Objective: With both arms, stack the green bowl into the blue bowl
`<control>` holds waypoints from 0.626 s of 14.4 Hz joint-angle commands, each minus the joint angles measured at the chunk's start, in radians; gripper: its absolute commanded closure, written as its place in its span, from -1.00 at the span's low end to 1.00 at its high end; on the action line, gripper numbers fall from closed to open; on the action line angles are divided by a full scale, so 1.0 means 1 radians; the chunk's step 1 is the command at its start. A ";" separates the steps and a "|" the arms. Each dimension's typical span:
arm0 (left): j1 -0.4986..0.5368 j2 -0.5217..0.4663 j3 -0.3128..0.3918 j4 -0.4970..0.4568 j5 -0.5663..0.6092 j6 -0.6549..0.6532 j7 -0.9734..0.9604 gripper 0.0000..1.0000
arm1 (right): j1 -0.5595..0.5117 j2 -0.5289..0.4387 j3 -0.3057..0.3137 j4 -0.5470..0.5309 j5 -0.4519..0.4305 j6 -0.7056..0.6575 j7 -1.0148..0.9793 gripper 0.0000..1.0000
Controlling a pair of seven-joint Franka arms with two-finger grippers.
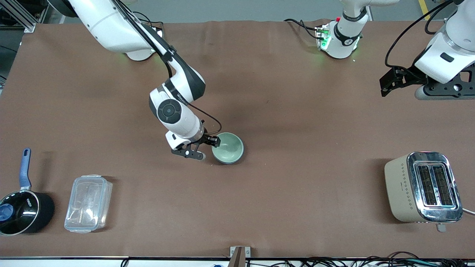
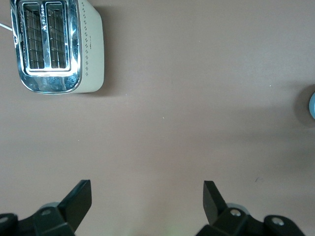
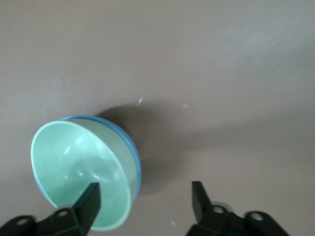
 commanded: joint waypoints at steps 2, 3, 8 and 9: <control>-0.004 -0.003 0.005 0.009 -0.019 -0.009 0.030 -1.00 | -0.105 -0.258 0.008 -0.040 -0.144 -0.231 -0.002 -1.00; -0.004 -0.001 0.005 0.011 -0.017 -0.009 0.030 -1.00 | -0.143 -0.314 0.002 -0.041 -0.142 -0.255 -0.075 -1.00; -0.001 0.002 0.005 0.009 -0.009 -0.029 0.026 -1.00 | -0.168 -0.495 -0.205 -0.036 -0.066 -0.429 -0.494 -1.00; 0.001 0.002 0.005 0.011 -0.012 -0.029 0.026 -1.00 | -0.165 -0.529 -0.254 -0.035 -0.021 -0.462 -0.568 -1.00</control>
